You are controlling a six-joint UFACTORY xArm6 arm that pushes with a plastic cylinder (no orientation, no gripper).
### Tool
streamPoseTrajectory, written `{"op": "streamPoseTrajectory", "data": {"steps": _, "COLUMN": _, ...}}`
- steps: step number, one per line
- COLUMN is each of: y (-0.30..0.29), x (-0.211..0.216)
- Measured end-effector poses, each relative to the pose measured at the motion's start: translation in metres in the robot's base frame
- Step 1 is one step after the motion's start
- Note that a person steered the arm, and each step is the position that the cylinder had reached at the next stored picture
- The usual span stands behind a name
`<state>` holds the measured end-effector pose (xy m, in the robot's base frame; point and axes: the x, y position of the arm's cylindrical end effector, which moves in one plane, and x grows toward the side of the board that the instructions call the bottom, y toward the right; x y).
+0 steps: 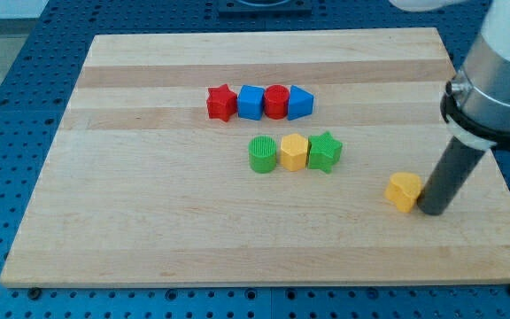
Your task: Push the yellow heart towards the right of the green star
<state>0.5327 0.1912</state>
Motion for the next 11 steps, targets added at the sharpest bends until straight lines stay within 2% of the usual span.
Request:
{"op": "streamPoseTrajectory", "data": {"steps": 1, "y": -0.011, "x": -0.006}}
{"op": "streamPoseTrajectory", "data": {"steps": 3, "y": -0.021, "x": 0.020}}
{"op": "streamPoseTrajectory", "data": {"steps": 5, "y": -0.050, "x": 0.008}}
{"op": "streamPoseTrajectory", "data": {"steps": 11, "y": -0.032, "x": -0.012}}
